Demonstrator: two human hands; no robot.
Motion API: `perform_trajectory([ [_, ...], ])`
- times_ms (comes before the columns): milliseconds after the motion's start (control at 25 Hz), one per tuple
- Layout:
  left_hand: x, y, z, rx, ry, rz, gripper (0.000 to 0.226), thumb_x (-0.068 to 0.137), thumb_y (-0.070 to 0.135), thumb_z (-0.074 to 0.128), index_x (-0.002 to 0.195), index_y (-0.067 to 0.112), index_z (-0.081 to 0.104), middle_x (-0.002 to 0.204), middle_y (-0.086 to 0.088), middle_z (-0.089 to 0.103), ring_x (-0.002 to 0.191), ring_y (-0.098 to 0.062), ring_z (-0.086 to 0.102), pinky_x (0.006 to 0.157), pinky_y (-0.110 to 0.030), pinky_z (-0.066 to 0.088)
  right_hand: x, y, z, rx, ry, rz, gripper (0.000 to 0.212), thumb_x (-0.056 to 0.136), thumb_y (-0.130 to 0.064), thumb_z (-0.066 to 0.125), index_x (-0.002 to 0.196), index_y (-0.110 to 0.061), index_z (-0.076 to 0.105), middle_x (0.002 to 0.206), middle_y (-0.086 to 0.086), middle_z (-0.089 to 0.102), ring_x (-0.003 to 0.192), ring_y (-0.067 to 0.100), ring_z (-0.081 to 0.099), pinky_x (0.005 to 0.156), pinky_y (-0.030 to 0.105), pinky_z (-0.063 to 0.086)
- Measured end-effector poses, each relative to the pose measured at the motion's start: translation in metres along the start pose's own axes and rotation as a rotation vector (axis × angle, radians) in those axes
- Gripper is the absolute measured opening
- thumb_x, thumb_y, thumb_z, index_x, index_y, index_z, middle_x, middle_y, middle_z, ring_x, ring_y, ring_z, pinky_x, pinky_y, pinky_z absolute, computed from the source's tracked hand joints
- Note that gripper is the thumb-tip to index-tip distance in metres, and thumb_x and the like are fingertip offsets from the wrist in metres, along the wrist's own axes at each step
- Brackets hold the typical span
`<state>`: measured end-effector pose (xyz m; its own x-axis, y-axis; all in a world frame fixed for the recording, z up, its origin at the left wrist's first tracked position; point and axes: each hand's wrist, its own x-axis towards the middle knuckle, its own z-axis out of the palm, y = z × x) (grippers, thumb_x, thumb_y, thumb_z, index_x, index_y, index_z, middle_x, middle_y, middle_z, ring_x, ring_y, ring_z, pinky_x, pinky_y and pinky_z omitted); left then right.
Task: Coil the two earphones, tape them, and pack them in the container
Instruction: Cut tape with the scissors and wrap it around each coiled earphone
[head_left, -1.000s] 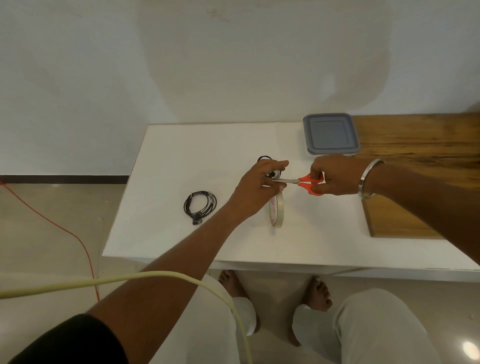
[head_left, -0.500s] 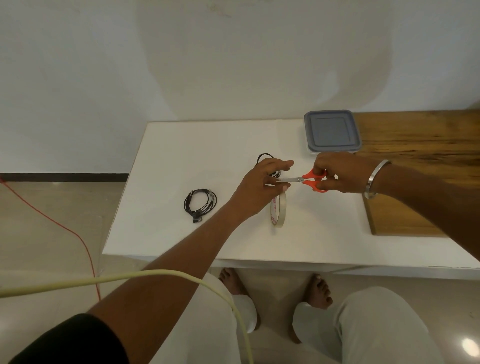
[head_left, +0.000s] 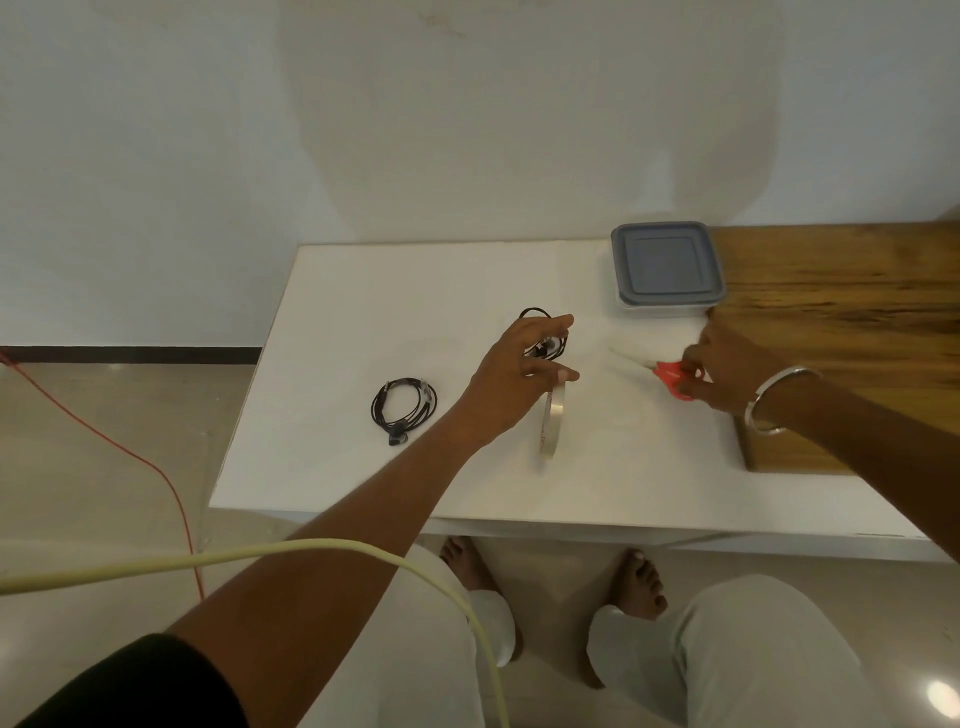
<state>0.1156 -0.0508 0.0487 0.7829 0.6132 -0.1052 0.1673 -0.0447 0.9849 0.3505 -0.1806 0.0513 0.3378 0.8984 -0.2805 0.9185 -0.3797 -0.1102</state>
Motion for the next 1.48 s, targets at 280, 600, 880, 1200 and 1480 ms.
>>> perform_trajectory([
  [280,-0.002,0.003,0.000,0.041,-0.056,0.014,0.054,0.086,-0.009,0.061,0.131,0.018,0.055,0.135,-0.003,0.052,0.094,-0.019,0.073,0.101,-0.029,0.049,0.001,-0.025,0.017,-0.131,-0.236,0.242,0.036,0.085,-0.043,0.060,0.080,-0.007,0.054,0.064,0.003,0.051,0.066,0.022,0.054,0.054,0.024,0.040],
  [600,-0.002,0.006,-0.002,-0.009,-0.084,0.006,0.055,0.084,-0.003,0.069,0.131,0.021,0.056,0.127,0.005,0.056,0.094,-0.019,0.072,0.102,-0.035,0.050,0.003,-0.083,0.012,0.723,-0.088,-0.213,0.026,0.088,-0.029,0.063,0.113,-0.025,0.057,0.103,-0.012,0.058,0.091,0.004,0.057,0.075,0.015,0.044],
  [880,-0.001,0.007,0.004,-0.085,0.055,-0.055,0.052,0.080,-0.001,0.073,0.126,0.019,0.062,0.122,0.000,0.062,0.093,-0.021,0.072,0.090,-0.028,0.055,-0.003,-0.078,0.009,0.810,0.017,-0.083,0.013,0.076,-0.023,0.076,0.087,-0.021,0.070,0.074,-0.003,0.072,0.066,0.002,0.067,0.066,0.010,0.047],
  [1200,0.002,0.018,0.018,-0.058,0.241,-0.080,0.044,0.077,-0.003,0.075,0.115,0.016,0.066,0.112,-0.003,0.064,0.086,-0.013,0.070,0.071,-0.008,0.049,-0.008,-0.081,0.007,0.732,0.144,-0.054,0.022,0.071,-0.028,0.080,0.072,-0.032,0.058,0.068,-0.016,0.062,0.059,0.001,0.057,0.052,0.005,0.041],
  [1480,-0.006,0.015,0.027,-0.021,0.367,-0.129,0.052,0.073,-0.002,0.079,0.120,0.008,0.061,0.115,-0.003,0.067,0.076,-0.003,0.068,0.076,-0.006,0.049,-0.018,-0.087,0.020,0.712,0.176,0.000,0.025,0.072,-0.023,0.079,0.076,-0.025,0.055,0.073,-0.009,0.061,0.066,0.008,0.058,0.059,0.013,0.040],
])
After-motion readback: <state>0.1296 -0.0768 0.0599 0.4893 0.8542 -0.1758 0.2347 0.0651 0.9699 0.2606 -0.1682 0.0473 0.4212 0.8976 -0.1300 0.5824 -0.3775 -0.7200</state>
